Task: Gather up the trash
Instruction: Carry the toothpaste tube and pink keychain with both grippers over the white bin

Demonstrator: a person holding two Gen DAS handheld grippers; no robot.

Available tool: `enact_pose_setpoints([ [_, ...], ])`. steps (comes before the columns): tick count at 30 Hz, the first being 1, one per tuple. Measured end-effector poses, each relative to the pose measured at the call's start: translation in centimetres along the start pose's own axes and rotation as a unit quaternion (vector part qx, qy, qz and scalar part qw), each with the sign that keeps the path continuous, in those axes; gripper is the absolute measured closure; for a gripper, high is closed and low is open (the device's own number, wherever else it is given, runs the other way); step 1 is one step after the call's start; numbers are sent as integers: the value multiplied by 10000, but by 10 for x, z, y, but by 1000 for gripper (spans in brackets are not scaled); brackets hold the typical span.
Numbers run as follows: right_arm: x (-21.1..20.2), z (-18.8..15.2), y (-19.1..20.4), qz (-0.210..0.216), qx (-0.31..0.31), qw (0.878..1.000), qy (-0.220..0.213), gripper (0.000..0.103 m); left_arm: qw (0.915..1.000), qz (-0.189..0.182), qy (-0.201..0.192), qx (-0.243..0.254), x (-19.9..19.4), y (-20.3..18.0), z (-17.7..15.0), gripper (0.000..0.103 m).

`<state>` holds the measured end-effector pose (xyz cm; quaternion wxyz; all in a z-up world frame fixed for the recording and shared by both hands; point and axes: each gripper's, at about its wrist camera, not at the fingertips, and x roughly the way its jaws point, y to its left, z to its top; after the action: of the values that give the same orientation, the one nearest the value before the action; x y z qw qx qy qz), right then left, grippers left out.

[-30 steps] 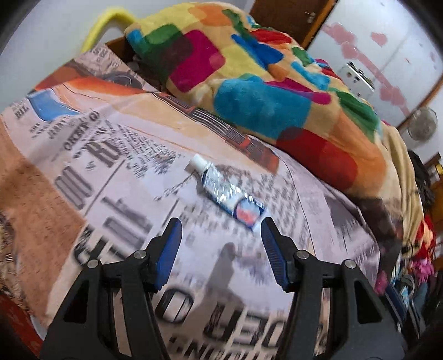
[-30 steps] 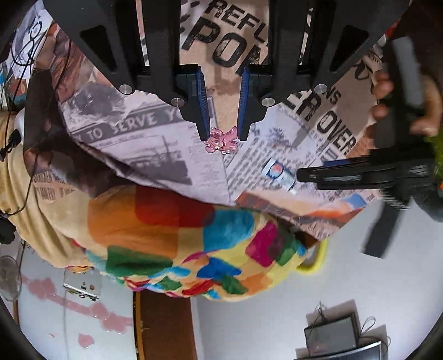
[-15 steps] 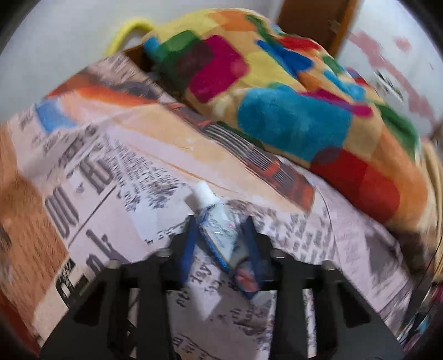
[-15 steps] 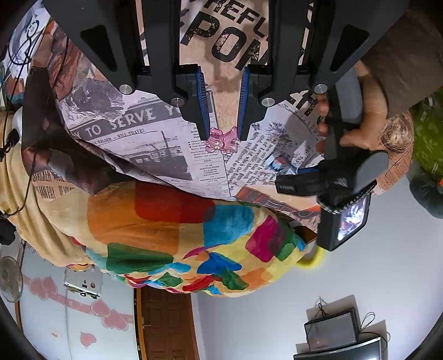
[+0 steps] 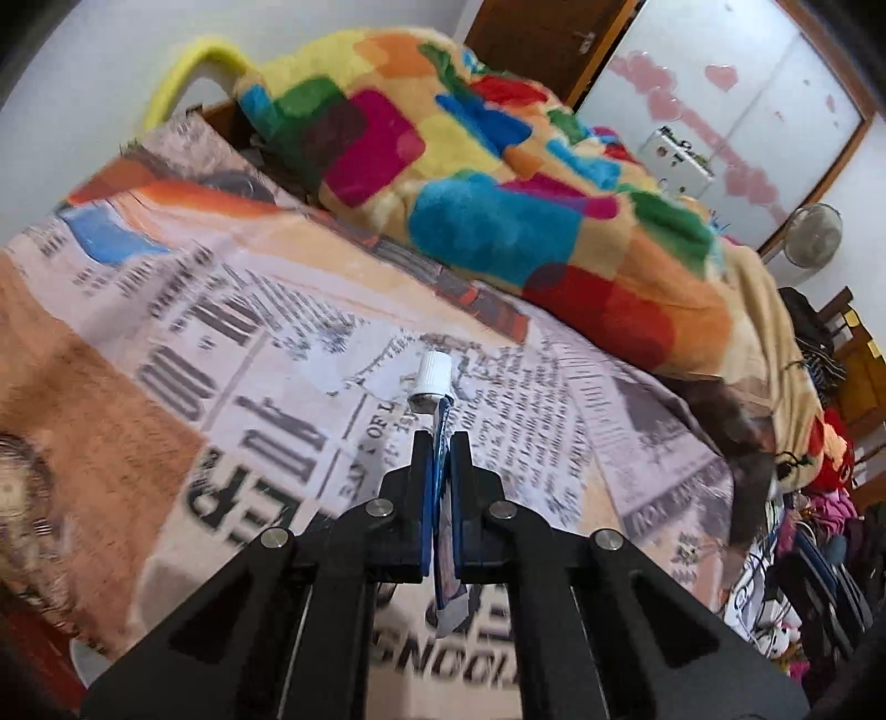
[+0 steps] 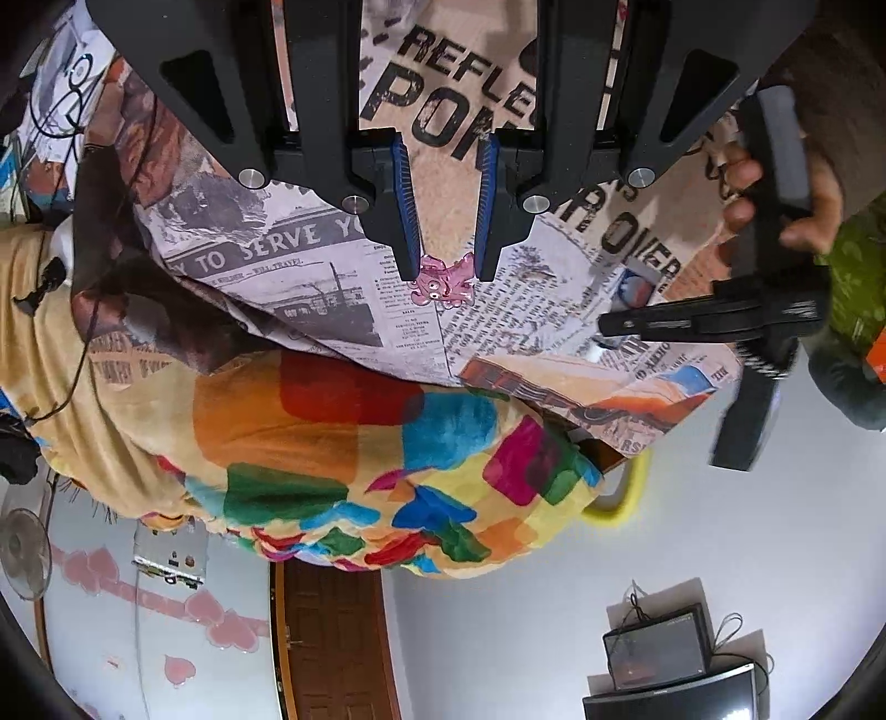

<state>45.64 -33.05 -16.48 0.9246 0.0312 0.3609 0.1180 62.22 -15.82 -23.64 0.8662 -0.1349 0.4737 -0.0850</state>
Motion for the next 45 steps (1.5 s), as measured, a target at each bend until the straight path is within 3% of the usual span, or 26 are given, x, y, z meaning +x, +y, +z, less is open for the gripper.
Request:
enact_pose_setpoints([
  [9, -54, 4, 24, 205, -131, 9996, -148, 85, 9973, 303, -465, 485, -112, -13, -19, 100],
  [16, -92, -7, 62, 499, -397, 9978, -206, 85, 9957, 443, -700, 418, -195, 13, -59, 100],
  [30, -130, -29, 181, 1262, -1247, 9835, -346, 85, 9834, 1326, -1184, -366, -332, 129, -153, 99],
  [37, -128, -47, 256, 1823, -1735, 9676, -218, 85, 9709, 1721, -1445, -827, -394, 186, -195, 99],
  [45, -123, -77, 335, 2458, -2194, 9441, 114, 85, 9566, 2082, -1534, -1340, -435, 248, -239, 99],
])
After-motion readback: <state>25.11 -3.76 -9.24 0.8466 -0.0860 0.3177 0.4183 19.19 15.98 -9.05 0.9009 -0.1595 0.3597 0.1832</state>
